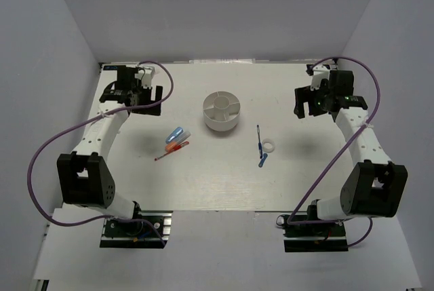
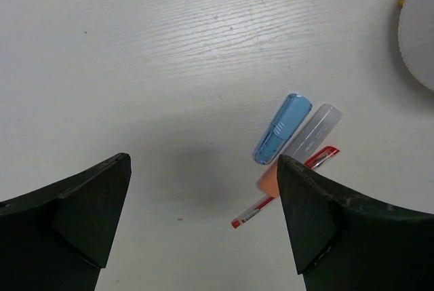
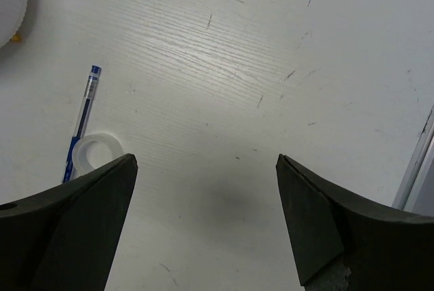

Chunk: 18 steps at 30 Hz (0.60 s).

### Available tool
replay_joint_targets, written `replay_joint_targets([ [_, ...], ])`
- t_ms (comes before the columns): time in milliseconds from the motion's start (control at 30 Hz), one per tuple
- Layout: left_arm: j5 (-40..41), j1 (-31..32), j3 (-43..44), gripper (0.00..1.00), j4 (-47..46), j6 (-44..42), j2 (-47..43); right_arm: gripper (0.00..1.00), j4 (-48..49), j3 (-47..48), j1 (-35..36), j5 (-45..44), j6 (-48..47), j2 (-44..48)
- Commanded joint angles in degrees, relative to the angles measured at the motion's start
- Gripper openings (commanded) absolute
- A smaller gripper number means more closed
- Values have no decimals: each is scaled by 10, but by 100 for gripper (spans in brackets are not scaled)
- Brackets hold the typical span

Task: Sort the stationery into containers
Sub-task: Pick up the pen from the center of the board.

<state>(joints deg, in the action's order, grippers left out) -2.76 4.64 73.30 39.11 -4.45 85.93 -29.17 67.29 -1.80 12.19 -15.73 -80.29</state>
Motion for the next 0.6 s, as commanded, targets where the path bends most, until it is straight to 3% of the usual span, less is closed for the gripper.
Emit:
replay_joint_targets([
  [0, -40, 1, -21, 98, 17, -46, -24, 89, -9, -10, -2, 15, -25, 15],
  [267, -145, 1, -102, 97, 79, -189, -80, 89, 36, -51, -3, -30, 0, 38],
  [433, -127, 12, -168, 83, 105, -288, -73, 86, -5, -47, -2, 20, -17, 29],
  [567, -87, 23, -210, 73, 71, -302, -49, 85, -4, -58, -1, 31, -15, 37],
])
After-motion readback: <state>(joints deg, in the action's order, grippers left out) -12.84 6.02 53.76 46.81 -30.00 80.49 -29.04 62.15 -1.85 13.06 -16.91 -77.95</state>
